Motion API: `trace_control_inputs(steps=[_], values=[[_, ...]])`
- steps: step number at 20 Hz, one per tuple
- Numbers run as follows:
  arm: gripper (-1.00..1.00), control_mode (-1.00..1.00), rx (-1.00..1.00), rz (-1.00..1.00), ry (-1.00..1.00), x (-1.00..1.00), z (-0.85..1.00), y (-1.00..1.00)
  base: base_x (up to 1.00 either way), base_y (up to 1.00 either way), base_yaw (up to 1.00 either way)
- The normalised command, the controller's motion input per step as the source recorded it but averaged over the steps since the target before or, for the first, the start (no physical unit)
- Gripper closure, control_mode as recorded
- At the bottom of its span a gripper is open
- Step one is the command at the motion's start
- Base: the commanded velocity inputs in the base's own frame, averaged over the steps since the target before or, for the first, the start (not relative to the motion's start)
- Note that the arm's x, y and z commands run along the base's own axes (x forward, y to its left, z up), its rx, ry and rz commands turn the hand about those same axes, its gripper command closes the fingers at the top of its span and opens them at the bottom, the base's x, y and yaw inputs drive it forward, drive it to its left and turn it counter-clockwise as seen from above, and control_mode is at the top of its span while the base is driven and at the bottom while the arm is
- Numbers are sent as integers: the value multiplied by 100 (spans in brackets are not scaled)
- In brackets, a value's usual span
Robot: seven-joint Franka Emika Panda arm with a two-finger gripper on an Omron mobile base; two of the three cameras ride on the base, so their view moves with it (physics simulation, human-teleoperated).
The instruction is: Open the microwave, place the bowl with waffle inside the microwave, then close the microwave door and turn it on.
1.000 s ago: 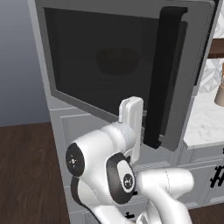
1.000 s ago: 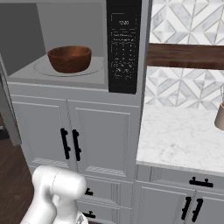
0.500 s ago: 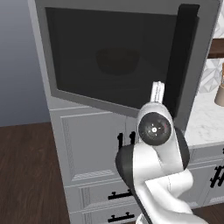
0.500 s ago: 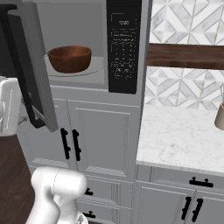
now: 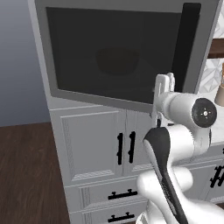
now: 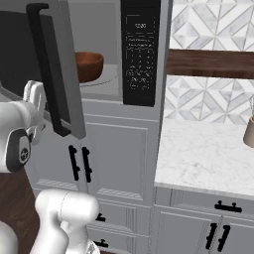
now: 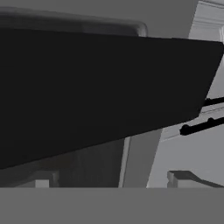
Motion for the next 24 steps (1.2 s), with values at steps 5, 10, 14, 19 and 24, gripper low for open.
trace_control_inputs(steps=[5, 10, 14, 19, 24], values=[[-100, -100, 3, 22, -7, 42, 0, -1, 0, 0, 0], [-100, -100, 0, 10, -8, 60, 0, -2, 0, 0, 0], [-100, -100, 0, 5, -7, 57, -1, 0, 0, 0, 0], [-100, -100, 0, 0, -3, 50, 0, 0, 0, 0, 0], [-100, -100, 0, 0, 0, 37, 0, 0, 0, 0, 0]])
